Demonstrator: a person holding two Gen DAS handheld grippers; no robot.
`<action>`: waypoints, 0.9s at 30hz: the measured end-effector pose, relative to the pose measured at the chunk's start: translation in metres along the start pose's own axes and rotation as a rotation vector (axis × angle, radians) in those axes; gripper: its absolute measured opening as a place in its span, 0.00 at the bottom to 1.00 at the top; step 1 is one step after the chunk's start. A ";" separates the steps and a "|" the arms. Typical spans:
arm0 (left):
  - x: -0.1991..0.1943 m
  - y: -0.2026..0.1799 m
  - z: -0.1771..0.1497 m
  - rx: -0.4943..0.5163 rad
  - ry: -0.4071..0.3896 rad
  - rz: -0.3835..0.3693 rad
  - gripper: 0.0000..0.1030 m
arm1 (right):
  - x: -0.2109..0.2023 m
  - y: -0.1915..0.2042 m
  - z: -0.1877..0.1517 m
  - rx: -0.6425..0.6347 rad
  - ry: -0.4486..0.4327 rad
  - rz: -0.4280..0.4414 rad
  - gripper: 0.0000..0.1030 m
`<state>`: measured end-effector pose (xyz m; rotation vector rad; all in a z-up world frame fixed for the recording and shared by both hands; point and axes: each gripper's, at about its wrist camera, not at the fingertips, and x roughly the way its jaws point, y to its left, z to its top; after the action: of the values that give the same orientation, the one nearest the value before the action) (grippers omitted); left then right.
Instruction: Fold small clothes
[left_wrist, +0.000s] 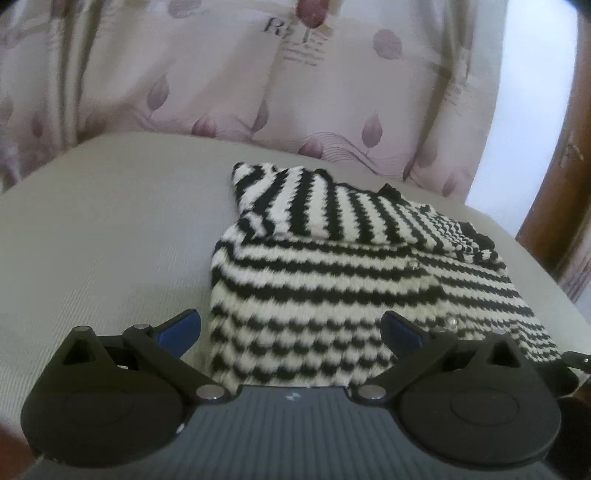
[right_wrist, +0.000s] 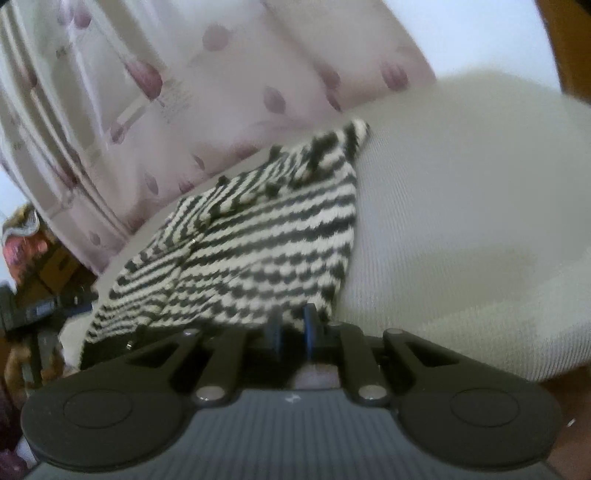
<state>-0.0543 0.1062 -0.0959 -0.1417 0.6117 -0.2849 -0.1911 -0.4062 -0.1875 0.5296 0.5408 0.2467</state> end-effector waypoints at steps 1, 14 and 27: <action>-0.002 0.005 -0.002 -0.016 0.005 -0.014 0.98 | -0.001 0.001 -0.003 0.008 -0.004 0.005 0.11; -0.021 0.036 -0.028 -0.142 0.044 -0.094 0.88 | -0.006 0.014 -0.011 0.004 -0.061 -0.051 0.70; -0.008 0.024 -0.025 -0.080 0.096 -0.087 0.15 | 0.017 0.015 -0.014 -0.003 0.047 0.026 0.17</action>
<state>-0.0694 0.1300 -0.1167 -0.2333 0.7136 -0.3530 -0.1855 -0.3821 -0.1969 0.5291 0.5789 0.2855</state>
